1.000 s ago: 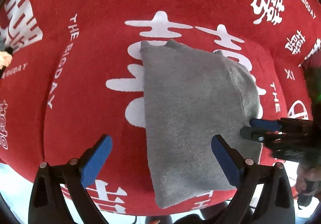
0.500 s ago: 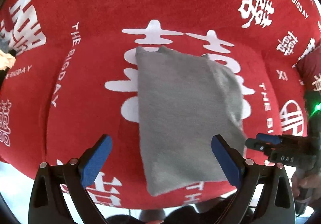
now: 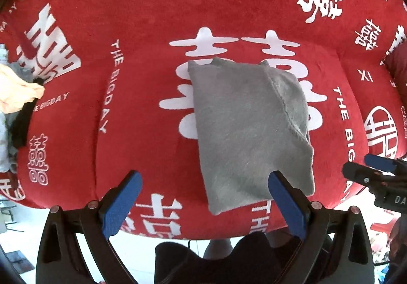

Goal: Fold small clothes

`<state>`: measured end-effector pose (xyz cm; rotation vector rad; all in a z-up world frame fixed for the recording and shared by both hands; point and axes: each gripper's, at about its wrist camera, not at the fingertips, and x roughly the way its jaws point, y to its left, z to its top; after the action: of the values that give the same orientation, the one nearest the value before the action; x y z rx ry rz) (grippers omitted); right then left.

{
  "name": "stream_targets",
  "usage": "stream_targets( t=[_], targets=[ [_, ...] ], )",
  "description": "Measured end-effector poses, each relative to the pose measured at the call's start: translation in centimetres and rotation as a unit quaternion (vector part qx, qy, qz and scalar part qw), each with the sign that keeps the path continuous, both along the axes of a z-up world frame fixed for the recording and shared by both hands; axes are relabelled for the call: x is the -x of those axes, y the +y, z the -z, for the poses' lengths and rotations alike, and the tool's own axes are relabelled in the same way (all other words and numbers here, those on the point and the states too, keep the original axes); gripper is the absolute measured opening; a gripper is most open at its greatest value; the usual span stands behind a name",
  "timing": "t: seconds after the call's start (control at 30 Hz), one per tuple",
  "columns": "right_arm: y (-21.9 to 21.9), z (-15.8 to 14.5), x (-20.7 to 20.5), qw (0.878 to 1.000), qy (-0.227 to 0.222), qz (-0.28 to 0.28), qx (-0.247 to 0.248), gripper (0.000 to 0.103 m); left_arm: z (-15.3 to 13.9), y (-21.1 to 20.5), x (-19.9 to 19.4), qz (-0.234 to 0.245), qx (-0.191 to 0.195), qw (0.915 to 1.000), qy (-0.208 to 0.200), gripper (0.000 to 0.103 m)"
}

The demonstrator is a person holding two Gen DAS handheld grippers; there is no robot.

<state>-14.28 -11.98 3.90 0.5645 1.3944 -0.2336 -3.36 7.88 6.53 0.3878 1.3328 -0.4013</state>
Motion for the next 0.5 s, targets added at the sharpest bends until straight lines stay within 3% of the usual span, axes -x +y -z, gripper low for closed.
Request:
stream_targets(
  t=[0.1,0.23,0.5],
  targets=[
    [0.3,-1.7,0.1,1.000,-0.011,0.008,0.025,0.103,-1.0,0.5,-0.1,-0.013,0.002,0.9999,0.010,0.100],
    [0.7,-3.6,-0.2,0.999,-0.024,0.010,0.036,0.103,-2.4,1.1,-0.1,-0.020,0.005,0.9998,0.005,0.100],
    [2.0,-5.5,-0.9,0.999,-0.001,-0.012,0.040,0.103,-4.1,1.6,-0.2,-0.018,0.000,0.9998,0.009,0.100]
  ],
)
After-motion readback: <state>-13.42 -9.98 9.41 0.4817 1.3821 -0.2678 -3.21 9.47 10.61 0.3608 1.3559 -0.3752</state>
